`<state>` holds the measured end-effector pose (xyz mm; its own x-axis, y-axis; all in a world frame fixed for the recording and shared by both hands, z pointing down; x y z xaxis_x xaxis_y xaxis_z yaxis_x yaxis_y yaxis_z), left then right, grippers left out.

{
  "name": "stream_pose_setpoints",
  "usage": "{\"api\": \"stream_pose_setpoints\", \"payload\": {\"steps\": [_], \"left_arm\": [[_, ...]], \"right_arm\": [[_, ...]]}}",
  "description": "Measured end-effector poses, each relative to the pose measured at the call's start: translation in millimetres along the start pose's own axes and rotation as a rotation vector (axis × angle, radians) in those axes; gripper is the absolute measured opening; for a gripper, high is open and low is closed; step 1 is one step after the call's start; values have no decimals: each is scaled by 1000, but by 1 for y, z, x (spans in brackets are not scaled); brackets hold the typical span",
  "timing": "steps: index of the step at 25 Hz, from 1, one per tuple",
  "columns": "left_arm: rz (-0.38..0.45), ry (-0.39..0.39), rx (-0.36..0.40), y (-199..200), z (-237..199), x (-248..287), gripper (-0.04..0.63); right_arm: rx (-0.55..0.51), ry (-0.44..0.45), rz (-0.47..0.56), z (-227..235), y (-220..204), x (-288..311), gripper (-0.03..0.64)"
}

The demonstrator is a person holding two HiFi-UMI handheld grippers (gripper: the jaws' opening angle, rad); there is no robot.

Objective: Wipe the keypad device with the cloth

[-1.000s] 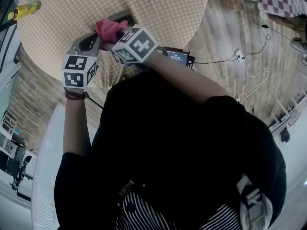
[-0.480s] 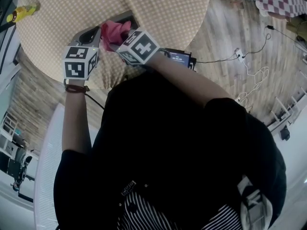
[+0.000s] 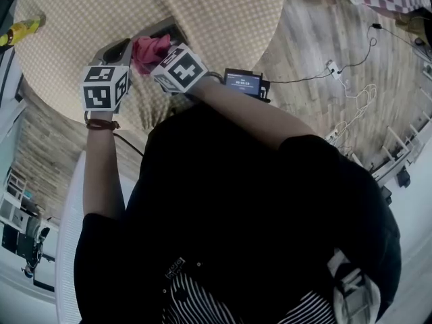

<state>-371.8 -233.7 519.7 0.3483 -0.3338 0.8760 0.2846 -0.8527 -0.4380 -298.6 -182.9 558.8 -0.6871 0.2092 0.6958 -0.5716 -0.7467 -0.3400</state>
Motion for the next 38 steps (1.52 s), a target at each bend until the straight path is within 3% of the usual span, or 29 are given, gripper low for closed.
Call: {"api": "stream_pose_setpoints", "payload": {"steps": [10,15,19,23,27,29,32,38], "left_arm": [[-26,2,27,2,1,2,5],[-40,37,80,2,3,2,3],[-38,30,64,2,2,2,3],[-25,39,60,1,3,1,4],[-24,36,57,1,3,1,4],[-27,29,52,1,3,2,3],[-24,25,39,0,1,1,4],[-36,20,52,1,1,2,3]], "right_arm": [[2,2,33,-8,26,-1,63],[177,115,27,2,19,7,63],[165,93,-37,4,-1,20,61],[222,91,-110,11,-29,35,61],[205,46,-125,9,-29,32,61],[171,20,-84,6,-14,22,61],[117,53,-4,-4,18,7,61],[97,56,-38,-1,19,8,61]]}}
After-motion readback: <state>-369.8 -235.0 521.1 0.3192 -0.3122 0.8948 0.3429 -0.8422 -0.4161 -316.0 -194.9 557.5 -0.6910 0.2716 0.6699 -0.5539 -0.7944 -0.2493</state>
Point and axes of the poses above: the fingertips, and each gripper's own axes: x forward along the fingers, z to its right, y out of its top, the point moved 4 cm from there along -x, backward along the fingers, and after that the axes turned 4 degrees about -z, right-handed, at the moved point
